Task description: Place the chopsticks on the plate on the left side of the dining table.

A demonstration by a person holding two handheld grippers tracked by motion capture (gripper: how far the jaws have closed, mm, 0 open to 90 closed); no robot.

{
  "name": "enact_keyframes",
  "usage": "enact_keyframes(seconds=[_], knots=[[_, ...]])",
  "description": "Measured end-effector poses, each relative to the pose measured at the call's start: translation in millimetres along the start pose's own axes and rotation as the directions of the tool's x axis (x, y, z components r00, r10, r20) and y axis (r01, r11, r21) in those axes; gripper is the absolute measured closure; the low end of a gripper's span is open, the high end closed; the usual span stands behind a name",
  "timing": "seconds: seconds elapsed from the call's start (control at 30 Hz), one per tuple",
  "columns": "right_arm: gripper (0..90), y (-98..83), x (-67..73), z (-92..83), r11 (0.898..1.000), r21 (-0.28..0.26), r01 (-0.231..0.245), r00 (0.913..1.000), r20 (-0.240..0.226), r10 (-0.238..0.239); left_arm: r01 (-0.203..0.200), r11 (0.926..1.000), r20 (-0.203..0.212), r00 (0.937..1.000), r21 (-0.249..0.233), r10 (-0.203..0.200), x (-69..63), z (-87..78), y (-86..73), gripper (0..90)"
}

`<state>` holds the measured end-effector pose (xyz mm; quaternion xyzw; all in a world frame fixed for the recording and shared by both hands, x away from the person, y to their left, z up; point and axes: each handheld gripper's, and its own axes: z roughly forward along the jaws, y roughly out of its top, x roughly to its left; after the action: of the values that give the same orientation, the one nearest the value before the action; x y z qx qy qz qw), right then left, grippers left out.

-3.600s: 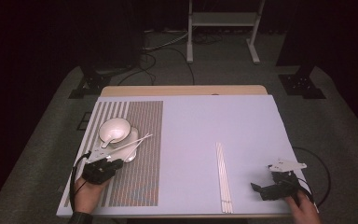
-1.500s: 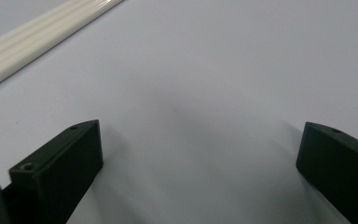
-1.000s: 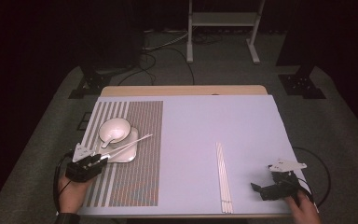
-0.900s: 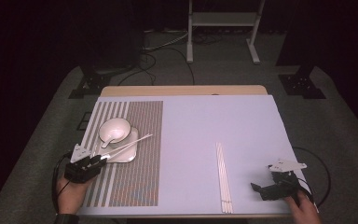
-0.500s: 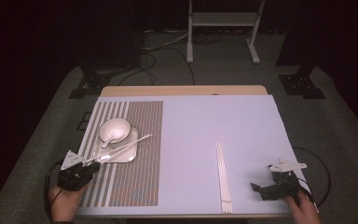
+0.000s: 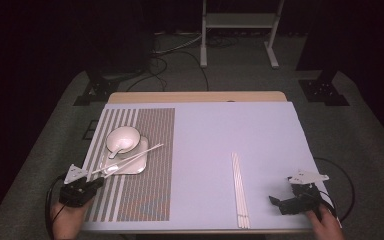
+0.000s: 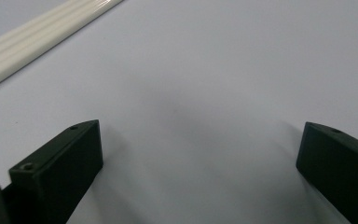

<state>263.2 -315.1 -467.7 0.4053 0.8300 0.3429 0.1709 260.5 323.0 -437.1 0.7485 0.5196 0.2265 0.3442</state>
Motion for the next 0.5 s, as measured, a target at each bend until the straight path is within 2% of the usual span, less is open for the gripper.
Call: enact_keyframes(seconds=[0.5], knots=[[0.0,0.0,0.0,0.0,1.000,0.000,0.000,1.0000,0.000,0.000,0.022,0.9997,-0.027,0.9994,0.000,-0.022,11.8,0.9,-2.9,89.9]])
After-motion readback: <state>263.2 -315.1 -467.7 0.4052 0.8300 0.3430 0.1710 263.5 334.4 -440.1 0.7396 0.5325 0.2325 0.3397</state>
